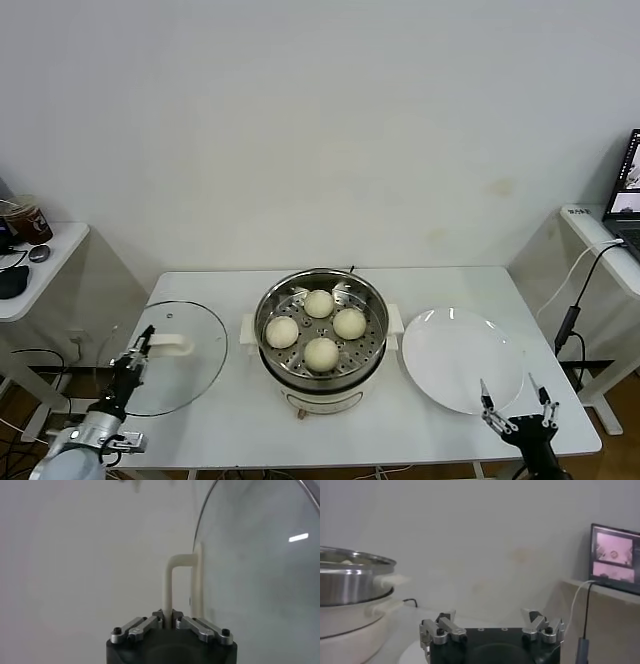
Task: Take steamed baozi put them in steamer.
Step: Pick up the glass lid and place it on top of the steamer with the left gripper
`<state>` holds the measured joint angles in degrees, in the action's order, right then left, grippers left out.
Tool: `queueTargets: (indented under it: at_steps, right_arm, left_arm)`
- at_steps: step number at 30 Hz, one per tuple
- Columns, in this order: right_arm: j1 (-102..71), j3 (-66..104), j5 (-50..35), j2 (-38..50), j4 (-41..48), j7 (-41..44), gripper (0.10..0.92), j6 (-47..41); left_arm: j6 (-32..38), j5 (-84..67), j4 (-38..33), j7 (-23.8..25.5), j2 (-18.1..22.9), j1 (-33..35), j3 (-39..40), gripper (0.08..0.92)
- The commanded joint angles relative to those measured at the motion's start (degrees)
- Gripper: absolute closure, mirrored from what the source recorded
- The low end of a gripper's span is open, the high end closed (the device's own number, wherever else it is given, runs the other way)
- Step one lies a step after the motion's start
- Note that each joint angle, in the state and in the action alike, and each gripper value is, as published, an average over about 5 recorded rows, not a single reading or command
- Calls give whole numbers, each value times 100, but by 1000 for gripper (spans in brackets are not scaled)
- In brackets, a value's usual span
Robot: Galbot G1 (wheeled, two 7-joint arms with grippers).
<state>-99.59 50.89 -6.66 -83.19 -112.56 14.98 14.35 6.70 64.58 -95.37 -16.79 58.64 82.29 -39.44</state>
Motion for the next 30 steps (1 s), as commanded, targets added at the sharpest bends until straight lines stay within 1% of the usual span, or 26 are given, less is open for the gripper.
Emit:
queueTargets:
  at_steps: [1, 3, 6, 10, 13, 16, 19, 21, 24, 27, 30]
  right_arm:
    - [57, -289, 140, 42, 237, 12, 203, 58]
    - [93, -353, 213, 20, 290, 0, 203, 90]
    - [174, -402, 369, -40, 396, -39, 203, 146]
    - [319, -421, 611, -141, 540, -103, 203, 201]
    - [426, -444, 746, -252, 593, -165, 203, 167]
    - [515, -482, 878, -365, 606, -246, 203, 96]
    - [589, -487, 1047, -412, 668, -325, 203, 75]
    - [619, -482, 1110, -425, 710, -361, 203, 80]
    - [635, -500, 1142, -449, 729, -377, 203, 86]
    - [639, -521, 1155, -471, 729, -379, 203, 86]
    - [643, -526, 1159, -480, 738, -377, 203, 90]
  left_arm:
    - [-2329, -2084, -2992, 1841, -882, 771, -240, 834]
    - [-2701, -2442, -3291, 2050, -1101, 613, 38, 834]
    - [-3146, -2752, -3483, 2148, -1376, 213, 687, 834]
    - [-3591, -2805, -3374, 2073, -1590, -794, 1944, 834]
    - [-3874, -2641, -3183, 2083, -1591, -1557, 2892, 834]
    - [-4083, -2331, -2936, 2181, -1351, -2201, 3621, 834]
    - [-4329, -1803, -2709, 2413, -867, -2735, 4163, 834]
    - [-4463, -1281, -2571, 2664, -476, -3013, 4470, 834]
    - [-4510, -487, -2393, 3026, 7, -3253, 4854, 834]
    - [-4415, 168, -2242, 3237, 341, -3333, 5104, 834]
    - [-4311, 668, -2085, 3347, 599, -3350, 5264, 834]
